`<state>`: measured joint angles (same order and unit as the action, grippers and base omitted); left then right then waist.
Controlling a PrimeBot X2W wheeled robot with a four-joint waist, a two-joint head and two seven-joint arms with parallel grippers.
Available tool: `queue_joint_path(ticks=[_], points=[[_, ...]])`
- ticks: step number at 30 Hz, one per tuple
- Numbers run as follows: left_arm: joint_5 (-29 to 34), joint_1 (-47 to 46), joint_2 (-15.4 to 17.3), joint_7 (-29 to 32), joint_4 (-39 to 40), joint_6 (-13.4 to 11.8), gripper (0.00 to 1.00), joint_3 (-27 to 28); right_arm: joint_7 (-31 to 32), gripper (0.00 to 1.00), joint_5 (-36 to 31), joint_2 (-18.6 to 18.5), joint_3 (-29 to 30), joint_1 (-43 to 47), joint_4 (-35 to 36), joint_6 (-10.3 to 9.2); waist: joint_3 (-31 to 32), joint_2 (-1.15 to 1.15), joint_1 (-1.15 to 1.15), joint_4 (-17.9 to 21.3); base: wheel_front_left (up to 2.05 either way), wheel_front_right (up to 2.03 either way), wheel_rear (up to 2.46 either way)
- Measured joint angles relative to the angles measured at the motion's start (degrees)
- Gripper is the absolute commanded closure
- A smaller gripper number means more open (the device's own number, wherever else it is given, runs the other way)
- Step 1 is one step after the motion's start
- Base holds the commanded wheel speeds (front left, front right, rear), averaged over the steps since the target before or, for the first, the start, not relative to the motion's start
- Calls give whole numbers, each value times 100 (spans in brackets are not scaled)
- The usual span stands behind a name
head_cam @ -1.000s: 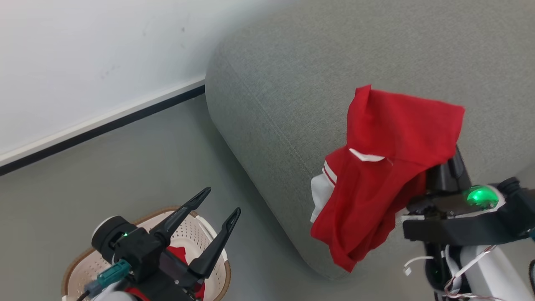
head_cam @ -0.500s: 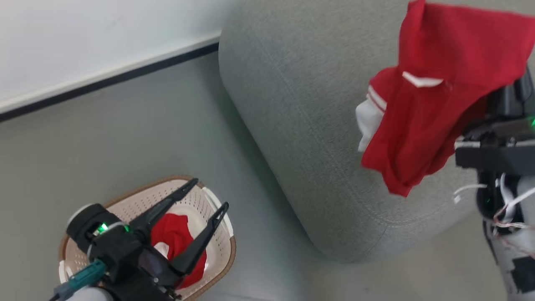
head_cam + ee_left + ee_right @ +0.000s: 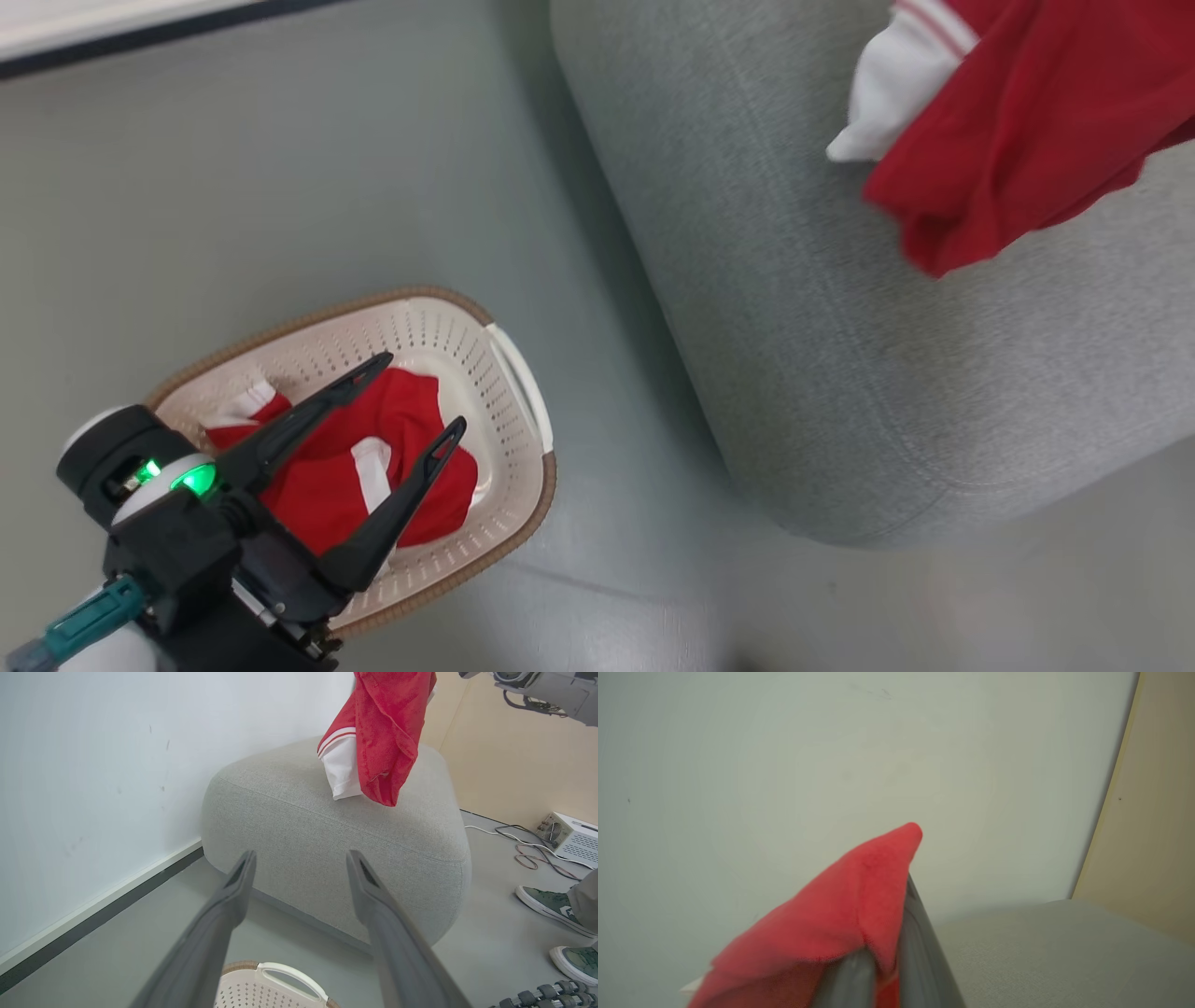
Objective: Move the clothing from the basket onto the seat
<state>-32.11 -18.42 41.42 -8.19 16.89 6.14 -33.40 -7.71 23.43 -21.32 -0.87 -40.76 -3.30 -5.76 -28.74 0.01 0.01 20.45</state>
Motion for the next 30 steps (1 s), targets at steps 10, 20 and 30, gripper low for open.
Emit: queue_joint_path(ticks=[10, 20, 30], points=[[0, -131, 386, -58, 363, 48, 0, 155, 269, 100, -472, -35, 688, -381, -241, -155, -756, 0, 0, -266, 0, 0, 0], [-9, -210, 577, -243, 320, 66, 0, 252, 839, 100, -2078, 799, 1174, -386, -1074, -154, -1280, 0, 0, -421, 0, 0, 0], [-49, -224, 530, -353, 42, 92, 0, 167, 1682, 0, -2783, 1173, 1605, -219, -1846, -155, -1113, 0, -2, -449, 0, 0, 0]])
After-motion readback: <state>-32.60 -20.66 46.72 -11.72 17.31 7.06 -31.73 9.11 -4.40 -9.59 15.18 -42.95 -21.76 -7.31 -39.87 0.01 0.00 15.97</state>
